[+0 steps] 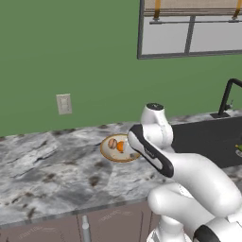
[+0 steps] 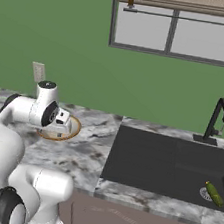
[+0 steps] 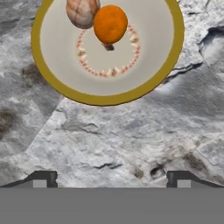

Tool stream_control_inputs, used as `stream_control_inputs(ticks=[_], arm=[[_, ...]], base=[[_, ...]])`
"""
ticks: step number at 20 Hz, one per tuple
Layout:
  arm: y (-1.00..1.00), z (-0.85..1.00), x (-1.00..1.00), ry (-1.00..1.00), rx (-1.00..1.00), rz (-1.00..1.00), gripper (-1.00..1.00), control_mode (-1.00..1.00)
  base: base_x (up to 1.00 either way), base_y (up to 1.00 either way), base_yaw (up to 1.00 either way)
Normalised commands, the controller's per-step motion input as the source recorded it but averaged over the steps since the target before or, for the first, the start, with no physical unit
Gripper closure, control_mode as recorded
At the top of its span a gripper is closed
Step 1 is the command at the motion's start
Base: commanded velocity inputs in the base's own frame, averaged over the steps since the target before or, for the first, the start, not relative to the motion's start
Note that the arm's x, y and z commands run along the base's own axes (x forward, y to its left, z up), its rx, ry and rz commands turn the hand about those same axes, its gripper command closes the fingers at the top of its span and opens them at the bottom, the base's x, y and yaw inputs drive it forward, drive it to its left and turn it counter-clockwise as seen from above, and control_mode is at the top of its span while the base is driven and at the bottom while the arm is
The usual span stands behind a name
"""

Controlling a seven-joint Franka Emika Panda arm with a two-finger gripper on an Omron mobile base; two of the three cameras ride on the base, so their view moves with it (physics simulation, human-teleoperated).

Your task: Pick the tangerines from the cabinet and place them in one bowl. Pick the cucumber from the sink and place it in the other bowl.

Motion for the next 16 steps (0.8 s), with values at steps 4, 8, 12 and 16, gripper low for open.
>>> stream_control_inputs(ticks=[4, 8, 12, 16], arm=[[-0.22, 0.26, 0.00, 0.12, -0.04, 0.11, -1.00, -1.00], [-0.08, 0.17, 0.00, 0.10, -0.01, 0.04, -1.00, -1.00], [0.00, 0.00, 0.00, 0.02, 0.00, 0.00, -1.00, -1.00], [0.00, 0.00, 0.00, 0.00, 0.00, 0.00, -1.00, -1.00]], base=[[0.00, 0.00, 0.00], [0.00, 0.00, 0.00], [0.00, 0.00, 0.00], [0.00, 0.00, 0.00]])
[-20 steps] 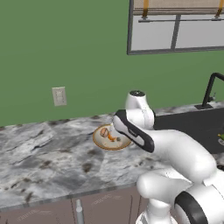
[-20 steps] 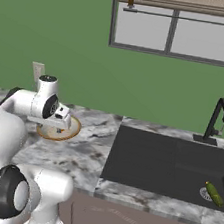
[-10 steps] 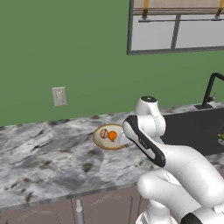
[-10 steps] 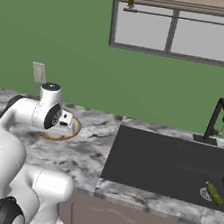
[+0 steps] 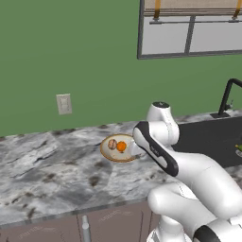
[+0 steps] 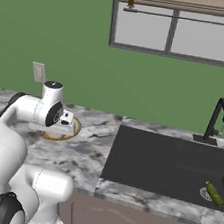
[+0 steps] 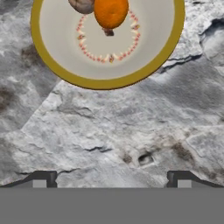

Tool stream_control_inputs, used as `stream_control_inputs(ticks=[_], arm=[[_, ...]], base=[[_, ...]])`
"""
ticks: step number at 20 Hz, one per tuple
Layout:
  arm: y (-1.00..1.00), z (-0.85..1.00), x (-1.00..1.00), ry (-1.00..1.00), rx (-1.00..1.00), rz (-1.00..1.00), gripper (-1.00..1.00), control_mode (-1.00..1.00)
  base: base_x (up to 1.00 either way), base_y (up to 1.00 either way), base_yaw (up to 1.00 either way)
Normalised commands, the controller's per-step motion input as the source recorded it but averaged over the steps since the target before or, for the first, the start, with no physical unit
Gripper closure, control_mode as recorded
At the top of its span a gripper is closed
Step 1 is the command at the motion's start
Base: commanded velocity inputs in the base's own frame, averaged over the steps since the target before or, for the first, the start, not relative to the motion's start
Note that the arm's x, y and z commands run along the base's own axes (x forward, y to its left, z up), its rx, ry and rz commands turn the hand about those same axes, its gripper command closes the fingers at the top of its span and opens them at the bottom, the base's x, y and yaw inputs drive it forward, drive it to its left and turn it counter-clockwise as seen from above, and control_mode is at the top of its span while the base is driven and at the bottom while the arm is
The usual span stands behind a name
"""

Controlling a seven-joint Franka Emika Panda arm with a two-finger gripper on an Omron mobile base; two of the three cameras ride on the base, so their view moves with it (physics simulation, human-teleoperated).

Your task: Pick the tangerines from the cabinet and place them in one bowl. Pick the cucumber from the sink and place it in the other bowl.

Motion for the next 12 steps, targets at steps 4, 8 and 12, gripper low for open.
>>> stream_control_inputs(ticks=[4, 8, 12], arm=[[0.00, 0.00, 0.00, 0.00, 0.00, 0.00, -1.00, -1.00], [0.00, 0.00, 0.00, 0.00, 0.00, 0.00, -1.00, -1.00], [0.00, 0.00, 0.00, 0.00, 0.00, 0.00, -1.00, 1.00]], base=[[0.00, 0.00, 0.00], [0.00, 0.00, 0.00], [-0.19, 0.00, -0.01]])
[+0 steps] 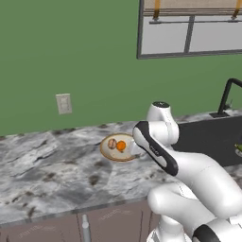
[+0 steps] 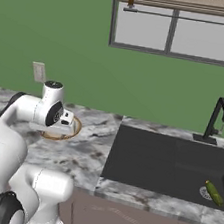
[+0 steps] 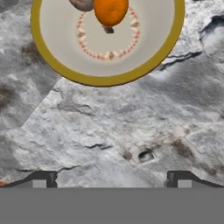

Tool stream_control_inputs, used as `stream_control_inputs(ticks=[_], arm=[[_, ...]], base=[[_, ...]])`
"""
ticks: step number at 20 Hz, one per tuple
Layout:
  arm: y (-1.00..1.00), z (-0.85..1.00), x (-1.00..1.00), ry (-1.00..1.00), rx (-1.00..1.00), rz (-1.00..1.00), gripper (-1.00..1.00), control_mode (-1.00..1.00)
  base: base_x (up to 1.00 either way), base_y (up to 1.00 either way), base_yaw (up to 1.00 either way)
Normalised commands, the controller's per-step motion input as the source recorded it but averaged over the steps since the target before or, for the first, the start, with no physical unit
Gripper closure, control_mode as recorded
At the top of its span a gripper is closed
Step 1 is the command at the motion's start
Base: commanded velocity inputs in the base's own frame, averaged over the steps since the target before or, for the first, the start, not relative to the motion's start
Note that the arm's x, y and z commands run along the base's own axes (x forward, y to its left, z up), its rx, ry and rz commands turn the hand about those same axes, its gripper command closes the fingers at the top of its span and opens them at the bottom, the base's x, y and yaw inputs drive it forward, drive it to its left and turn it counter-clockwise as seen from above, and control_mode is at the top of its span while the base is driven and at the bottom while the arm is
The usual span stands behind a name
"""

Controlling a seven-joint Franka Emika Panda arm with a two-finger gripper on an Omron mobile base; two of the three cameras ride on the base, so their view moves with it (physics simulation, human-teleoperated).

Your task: Pick the tangerines from the cabinet and place them in one bowl. Pick the cucumber from the sink and place it in the other bowl.

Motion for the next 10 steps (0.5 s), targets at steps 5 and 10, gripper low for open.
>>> stream_control_inputs(ticks=[5, 10], arm=[[0.00, 0.00, 0.00, 0.00, 0.00, 0.00, -1.00, 1.00], [0.00, 0.00, 0.00, 0.00, 0.00, 0.00, -1.00, 1.00]], base=[[-0.77, -0.07, -0.07], [0.07, -0.43, -0.05]])
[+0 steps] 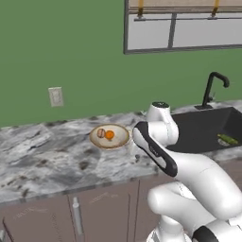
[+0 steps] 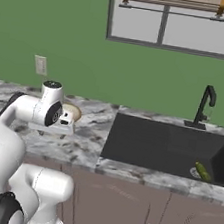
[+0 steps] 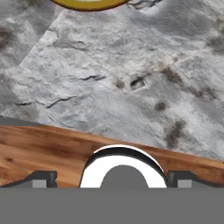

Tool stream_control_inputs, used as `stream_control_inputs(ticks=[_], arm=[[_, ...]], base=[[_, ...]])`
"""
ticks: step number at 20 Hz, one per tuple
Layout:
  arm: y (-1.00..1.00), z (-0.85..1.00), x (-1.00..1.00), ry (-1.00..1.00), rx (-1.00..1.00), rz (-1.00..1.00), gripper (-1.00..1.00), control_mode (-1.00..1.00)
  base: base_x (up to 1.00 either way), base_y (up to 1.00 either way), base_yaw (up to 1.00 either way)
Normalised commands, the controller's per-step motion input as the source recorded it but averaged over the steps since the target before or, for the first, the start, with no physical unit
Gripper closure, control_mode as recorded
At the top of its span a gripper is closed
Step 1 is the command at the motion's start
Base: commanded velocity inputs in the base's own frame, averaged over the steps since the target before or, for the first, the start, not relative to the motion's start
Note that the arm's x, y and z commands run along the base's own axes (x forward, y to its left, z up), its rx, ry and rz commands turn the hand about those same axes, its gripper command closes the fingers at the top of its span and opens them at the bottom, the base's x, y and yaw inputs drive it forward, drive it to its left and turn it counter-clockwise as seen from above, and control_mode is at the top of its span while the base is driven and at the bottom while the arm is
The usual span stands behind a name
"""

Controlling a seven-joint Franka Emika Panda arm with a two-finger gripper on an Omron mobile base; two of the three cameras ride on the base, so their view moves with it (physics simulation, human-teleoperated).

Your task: Pick the tangerines from the cabinet and place them in one bowl. Pick the cucumber from the sink and place it in the other bowl.

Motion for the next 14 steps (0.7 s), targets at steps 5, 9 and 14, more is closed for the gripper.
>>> stream_control_inputs(ticks=[5, 9, 14], arm=[[0.00, 0.00, 0.00, 0.00, 0.00, 0.00, -1.00, 1.00], [0.00, 0.00, 0.00, 0.00, 0.00, 0.00, -1.00, 1.00], [0.00, 0.00, 0.00, 0.00, 0.00, 0.00, -1.00, 1.00]], base=[[-0.13, -0.96, -0.05], [-0.41, -1.00, -0.06], [-0.19, -1.00, -0.06]])
